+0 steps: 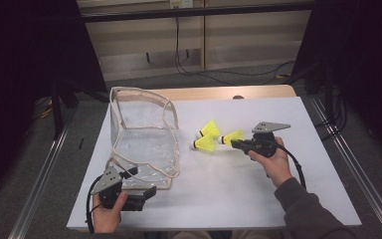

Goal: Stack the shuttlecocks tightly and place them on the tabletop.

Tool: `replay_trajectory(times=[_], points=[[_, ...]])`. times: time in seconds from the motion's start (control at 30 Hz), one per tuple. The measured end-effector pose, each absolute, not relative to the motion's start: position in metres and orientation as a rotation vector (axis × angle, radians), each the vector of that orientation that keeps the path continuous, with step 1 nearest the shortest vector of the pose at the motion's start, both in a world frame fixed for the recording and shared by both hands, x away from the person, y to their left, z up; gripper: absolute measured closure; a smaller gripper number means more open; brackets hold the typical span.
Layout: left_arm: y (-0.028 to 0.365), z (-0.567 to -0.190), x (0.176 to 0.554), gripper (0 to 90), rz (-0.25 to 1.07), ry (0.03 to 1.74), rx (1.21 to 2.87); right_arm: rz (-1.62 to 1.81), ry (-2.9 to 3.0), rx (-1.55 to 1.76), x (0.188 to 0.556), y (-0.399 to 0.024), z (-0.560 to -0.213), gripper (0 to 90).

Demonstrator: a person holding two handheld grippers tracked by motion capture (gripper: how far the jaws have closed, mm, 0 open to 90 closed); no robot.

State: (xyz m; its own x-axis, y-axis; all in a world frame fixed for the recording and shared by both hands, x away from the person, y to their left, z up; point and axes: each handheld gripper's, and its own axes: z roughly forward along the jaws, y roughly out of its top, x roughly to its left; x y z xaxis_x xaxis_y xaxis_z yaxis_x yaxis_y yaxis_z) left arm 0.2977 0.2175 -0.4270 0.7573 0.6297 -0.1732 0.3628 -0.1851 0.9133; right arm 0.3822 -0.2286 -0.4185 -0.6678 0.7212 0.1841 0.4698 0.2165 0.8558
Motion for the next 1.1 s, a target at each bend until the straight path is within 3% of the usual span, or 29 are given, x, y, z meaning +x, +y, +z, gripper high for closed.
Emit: replay_trajectory(times=[1.1], points=[[0.218, -0.427, 0.298, 2.1, 0.287, 0.772, 1.798, 1.42, 2.247, 1.124, 0.388, -0.218, -0.423, 89.6]])
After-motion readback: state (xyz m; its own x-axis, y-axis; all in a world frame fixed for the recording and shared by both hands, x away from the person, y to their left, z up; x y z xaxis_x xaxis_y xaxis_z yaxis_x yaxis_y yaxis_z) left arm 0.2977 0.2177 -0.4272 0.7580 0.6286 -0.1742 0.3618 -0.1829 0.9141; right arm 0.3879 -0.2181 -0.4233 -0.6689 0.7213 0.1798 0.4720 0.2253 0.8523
